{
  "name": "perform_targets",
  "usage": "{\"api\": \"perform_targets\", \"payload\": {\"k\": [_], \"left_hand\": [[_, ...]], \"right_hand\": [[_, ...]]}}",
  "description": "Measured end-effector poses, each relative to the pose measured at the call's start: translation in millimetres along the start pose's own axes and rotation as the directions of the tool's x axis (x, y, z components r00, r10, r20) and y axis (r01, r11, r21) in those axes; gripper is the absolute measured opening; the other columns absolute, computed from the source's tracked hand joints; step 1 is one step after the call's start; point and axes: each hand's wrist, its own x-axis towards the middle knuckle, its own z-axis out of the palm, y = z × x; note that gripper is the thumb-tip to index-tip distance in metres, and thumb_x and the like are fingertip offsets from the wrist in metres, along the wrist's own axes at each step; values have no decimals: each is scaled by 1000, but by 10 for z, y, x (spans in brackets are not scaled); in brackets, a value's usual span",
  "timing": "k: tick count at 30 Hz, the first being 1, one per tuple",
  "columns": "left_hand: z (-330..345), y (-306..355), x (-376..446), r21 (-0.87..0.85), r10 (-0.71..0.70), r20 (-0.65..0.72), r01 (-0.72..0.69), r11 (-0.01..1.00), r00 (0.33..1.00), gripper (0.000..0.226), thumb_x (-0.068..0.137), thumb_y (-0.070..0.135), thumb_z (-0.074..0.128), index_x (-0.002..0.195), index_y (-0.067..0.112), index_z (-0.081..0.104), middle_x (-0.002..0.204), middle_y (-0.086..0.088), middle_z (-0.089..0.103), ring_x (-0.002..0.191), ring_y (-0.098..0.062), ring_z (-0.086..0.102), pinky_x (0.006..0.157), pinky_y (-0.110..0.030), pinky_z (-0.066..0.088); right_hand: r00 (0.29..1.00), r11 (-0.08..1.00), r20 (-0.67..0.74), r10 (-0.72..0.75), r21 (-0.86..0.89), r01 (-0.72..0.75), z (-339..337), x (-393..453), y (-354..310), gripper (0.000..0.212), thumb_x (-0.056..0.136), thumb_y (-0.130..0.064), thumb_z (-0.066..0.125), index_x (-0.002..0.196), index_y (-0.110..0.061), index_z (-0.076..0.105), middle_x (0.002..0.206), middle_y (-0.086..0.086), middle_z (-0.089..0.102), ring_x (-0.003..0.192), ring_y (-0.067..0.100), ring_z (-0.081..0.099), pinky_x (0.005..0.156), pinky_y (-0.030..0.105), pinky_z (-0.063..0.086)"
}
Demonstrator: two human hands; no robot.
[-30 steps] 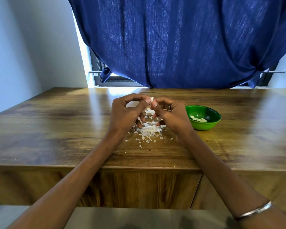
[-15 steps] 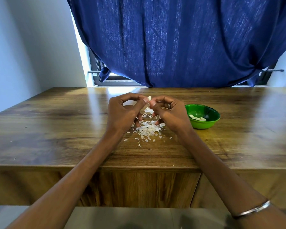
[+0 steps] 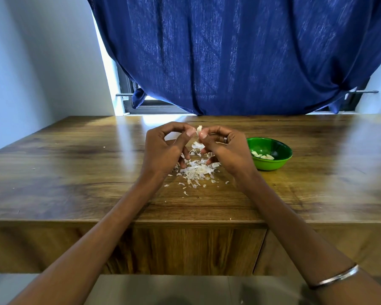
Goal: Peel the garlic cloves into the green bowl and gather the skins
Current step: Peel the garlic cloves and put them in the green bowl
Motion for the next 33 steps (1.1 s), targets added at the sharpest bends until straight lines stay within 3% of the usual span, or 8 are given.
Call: {"api": "perform_targets", "payload": {"k": [5,11,17,21,26,33], "left_hand": [[-6,-11,-10,34,19,-29,-18,999,999,14,99,21,68,96,10,76,82,4,73,44,-19,59,37,-25,44],[7,12,-32,16,22,-35,-22,1000,999,13,93,23,76,95,11,78,88,3,78,43,-21,60,37,-27,44],[-2,13,-38,49,14,-24,-12,999,1000,13,89,22,80,94,10,78,92,2,77,47,-23,64,40,-29,46],[1,27,-41,68,19,-39,-16,998,999,7,89,17,79,91,10,78,92,3,77,46,-22,63,40,-29,46],[0,59,-64,115,59,-53,-53,992,997,6,86,15,80,81,18,78,91,6,77,44,-24,63,36,-28,45],[-14,37,-56,144,91,-62,-81,986,994,5,83,16,82,84,12,79,88,3,78,43,-24,63,37,-27,44]], "right_hand": [[1000,1000,-2,-1,-6,1,-4,-3,-7,15,87,-22,77,99,-13,72,94,0,75,74,16,74,54,29,55],[1000,1000,-4,-22,-9,21,-5,-9,-22,20,85,-18,79,99,-6,72,88,4,75,70,13,73,55,23,56],[994,994,-45,-104,-51,102,-15,2,11,24,82,-23,83,93,-5,73,86,5,76,74,18,74,67,33,63],[991,990,-36,-127,-72,124,-21,4,19,23,80,-20,85,95,-7,73,87,4,76,78,15,74,70,33,63],[986,983,-1,-165,-79,165,-24,-8,4,21,81,-15,84,98,-7,75,87,2,77,77,12,74,67,27,60],[987,985,9,-158,-64,158,-26,-18,-10,19,80,-13,84,96,-5,76,86,3,77,74,12,73,62,23,58]]}}
